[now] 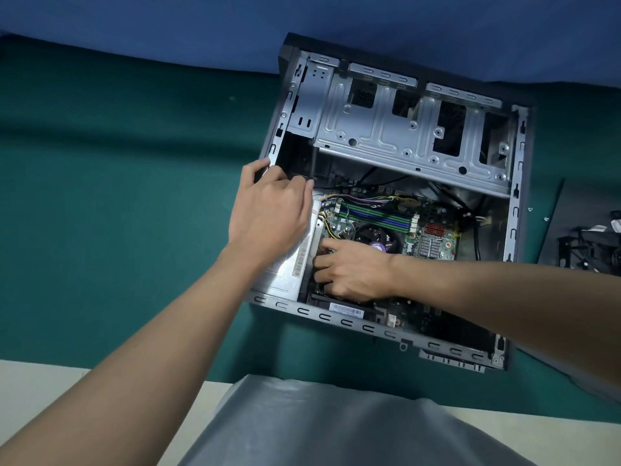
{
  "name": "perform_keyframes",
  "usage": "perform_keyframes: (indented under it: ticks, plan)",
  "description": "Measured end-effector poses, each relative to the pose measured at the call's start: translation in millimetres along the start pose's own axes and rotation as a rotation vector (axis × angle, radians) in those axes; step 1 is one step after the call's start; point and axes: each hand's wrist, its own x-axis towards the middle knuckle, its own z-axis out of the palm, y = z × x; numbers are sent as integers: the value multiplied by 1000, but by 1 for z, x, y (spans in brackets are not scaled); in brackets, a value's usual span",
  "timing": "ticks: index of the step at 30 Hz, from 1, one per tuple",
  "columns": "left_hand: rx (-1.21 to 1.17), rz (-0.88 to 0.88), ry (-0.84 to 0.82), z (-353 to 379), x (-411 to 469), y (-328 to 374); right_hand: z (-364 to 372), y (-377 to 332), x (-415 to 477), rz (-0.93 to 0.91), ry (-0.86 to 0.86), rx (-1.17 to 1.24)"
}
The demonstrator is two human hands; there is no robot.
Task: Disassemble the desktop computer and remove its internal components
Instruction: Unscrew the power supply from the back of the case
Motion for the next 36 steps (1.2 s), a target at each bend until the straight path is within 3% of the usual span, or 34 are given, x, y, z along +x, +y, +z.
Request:
perform_keyframes:
  ticks: [17, 36]
  plan:
    - [5, 3, 18, 0, 0, 0, 5, 1, 2, 77, 65, -32]
    - [-4, 10, 23, 1, -1, 0, 9, -6, 2, 155, -29, 110]
